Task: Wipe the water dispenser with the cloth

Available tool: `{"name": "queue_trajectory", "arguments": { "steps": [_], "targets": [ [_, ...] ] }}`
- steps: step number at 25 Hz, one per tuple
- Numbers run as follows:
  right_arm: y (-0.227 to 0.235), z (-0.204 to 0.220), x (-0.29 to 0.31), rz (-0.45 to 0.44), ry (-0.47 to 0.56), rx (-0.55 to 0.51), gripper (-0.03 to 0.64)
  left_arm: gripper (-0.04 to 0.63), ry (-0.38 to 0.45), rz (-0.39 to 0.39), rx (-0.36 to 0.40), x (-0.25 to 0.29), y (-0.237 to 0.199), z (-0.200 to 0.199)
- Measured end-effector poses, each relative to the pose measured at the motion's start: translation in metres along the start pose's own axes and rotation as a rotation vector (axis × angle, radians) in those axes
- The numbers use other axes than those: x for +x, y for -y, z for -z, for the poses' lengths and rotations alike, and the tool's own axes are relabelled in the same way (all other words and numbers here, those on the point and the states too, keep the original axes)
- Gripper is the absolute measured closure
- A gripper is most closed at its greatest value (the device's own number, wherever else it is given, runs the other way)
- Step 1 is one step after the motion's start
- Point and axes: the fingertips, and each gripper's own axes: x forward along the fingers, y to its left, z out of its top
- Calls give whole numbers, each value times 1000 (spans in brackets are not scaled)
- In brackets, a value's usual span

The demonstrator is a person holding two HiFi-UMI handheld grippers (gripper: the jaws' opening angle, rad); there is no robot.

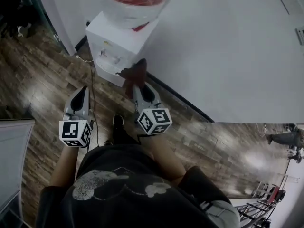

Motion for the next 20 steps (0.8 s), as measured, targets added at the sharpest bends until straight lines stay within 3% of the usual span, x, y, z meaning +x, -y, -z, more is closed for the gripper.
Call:
{"name": "queue_trajectory", "arguments": {
  "steps": [7,13,20],
  "targets": [
    [26,20,46,-20,-77,31,555,577,-39,-49,-13,47,-11,2],
    [55,19,80,-10,-93,2,555,577,-45,-117,5,68,-27,-2],
    [55,21,111,-19,-118,-45,555,577,-45,-146,6,80,-43,-10]
  ]
}}
